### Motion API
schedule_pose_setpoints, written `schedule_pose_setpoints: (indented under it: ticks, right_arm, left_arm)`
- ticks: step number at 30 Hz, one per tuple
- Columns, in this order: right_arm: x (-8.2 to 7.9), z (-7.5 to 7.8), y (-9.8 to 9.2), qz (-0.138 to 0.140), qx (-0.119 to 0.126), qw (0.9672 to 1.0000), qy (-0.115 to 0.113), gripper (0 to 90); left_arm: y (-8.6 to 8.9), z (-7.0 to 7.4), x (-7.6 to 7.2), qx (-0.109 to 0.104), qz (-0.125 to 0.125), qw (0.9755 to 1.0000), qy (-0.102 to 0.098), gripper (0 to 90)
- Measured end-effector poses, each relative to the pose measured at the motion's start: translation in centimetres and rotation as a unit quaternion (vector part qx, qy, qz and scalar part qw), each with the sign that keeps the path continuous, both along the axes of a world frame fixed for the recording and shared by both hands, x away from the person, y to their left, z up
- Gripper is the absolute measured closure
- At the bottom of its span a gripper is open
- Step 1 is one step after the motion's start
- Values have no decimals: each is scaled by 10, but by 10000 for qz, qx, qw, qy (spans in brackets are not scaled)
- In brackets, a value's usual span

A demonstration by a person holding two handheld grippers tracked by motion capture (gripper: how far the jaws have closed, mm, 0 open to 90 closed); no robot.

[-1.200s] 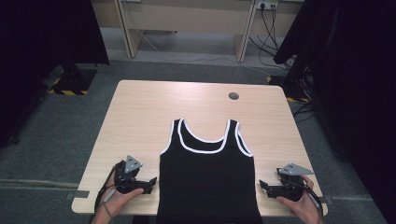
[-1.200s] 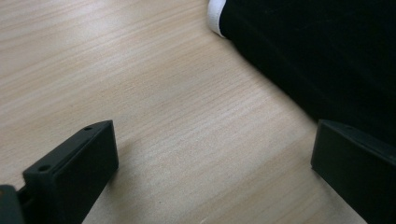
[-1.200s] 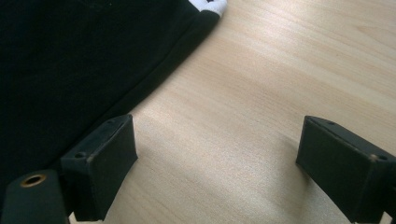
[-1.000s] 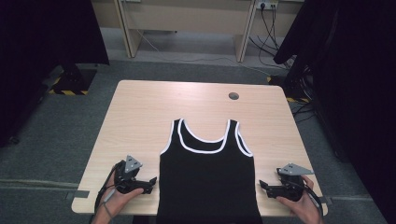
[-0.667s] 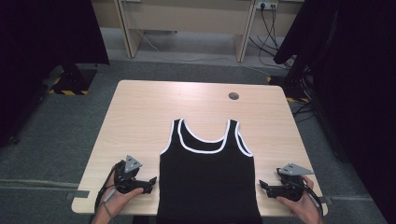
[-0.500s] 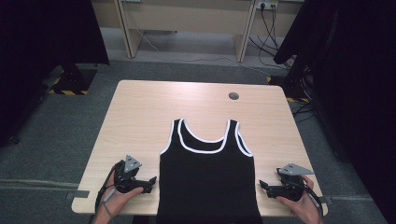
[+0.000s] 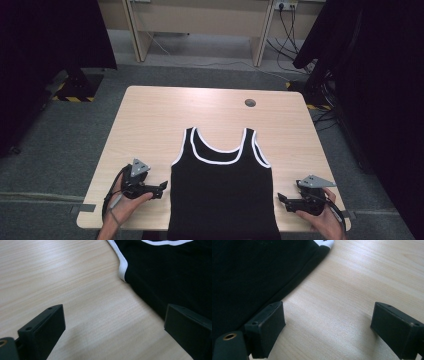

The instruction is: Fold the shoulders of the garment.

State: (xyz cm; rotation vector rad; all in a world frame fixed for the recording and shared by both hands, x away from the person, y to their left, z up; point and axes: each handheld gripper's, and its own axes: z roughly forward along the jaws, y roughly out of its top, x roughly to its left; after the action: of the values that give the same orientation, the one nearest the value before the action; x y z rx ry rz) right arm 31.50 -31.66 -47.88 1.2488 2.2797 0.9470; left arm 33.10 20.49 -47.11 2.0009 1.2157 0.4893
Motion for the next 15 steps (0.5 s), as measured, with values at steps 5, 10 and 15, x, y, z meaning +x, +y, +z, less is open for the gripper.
schedule_pose_setpoints:
  ticks: [5,10,15]
  right_arm:
    - [0,0,0,0,0,10000,0,124]
    - [0,0,0,5,0,10000,0,124]
    - [0,0,0,9,1,10000,-1,124]
  left_arm:
    - [-4,1,9,-47,-43,10000,39,24]
    - [-10,5,17,-48,-68,10000,-4,24]
    - [-15,9,25,-72,-95,9999,-18,25]
